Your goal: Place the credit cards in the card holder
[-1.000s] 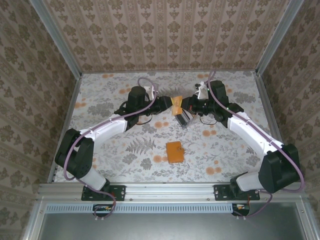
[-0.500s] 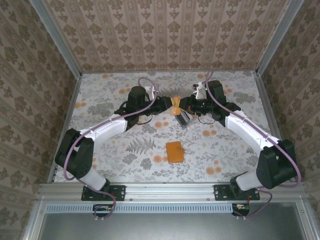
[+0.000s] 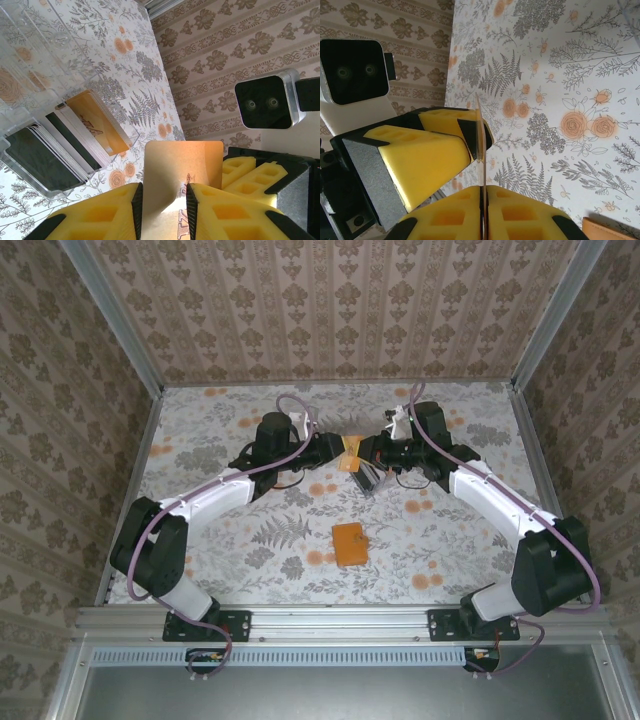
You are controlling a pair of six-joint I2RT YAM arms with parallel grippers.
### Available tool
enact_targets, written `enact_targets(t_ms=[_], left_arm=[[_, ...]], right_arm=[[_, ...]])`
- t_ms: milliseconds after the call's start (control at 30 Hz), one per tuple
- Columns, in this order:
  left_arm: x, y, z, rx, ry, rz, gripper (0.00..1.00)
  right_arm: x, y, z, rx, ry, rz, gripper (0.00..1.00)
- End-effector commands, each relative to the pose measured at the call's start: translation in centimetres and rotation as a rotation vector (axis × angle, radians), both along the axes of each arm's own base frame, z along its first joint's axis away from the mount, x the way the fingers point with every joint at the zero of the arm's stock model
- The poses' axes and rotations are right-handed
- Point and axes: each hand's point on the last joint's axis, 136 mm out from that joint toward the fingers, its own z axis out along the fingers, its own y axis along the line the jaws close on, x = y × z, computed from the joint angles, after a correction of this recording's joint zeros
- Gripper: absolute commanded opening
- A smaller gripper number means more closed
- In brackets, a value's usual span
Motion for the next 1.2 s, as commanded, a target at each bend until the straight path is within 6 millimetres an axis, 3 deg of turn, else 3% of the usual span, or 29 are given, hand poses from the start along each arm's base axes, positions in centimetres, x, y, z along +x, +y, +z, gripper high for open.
enact_targets(t_ms=[0,167,333,533,733,967,1167], left_arm=[[-0.4,-0.6,2.7,-0.054,-0.057,-0.027,0.31],[-0.1,0.8,0.9,0.038,-0.034,0.044,0.42],[-0.8,5.1,-4.6,0.297,0.044,0.178,0.53],[-3.5,8.3,-8.9,0.422,0.12,0.23,0.6],[-5.4,10.0,-10.3,0.493,0.135,0.266,0.66],[-6.1,10.4,-10.5,0.548,0.131,0.264,0.69],[-6.2,9.5,-10.6,0.566,0.128,0.24,0.71]], right_arm=[[0.3,-0.2,-0.4,-0.023,0.019,-0.008,0.08],[-0.4,-1.5,-1.1,-0.119,0.027,-0.032,0.05],[-3.3,-4.0,-4.9,-0.389,0.1,-0.033,0.03],[-7.9,-2.3,-10.0,-0.567,0.192,0.079,0.02],[-10.0,0.1,-13.2,-0.619,0.249,0.14,0.01],[-10.8,-0.5,-15.7,-0.699,0.296,0.16,0.01],[-11.2,-2.1,-16.1,-0.777,0.3,0.155,0.01]])
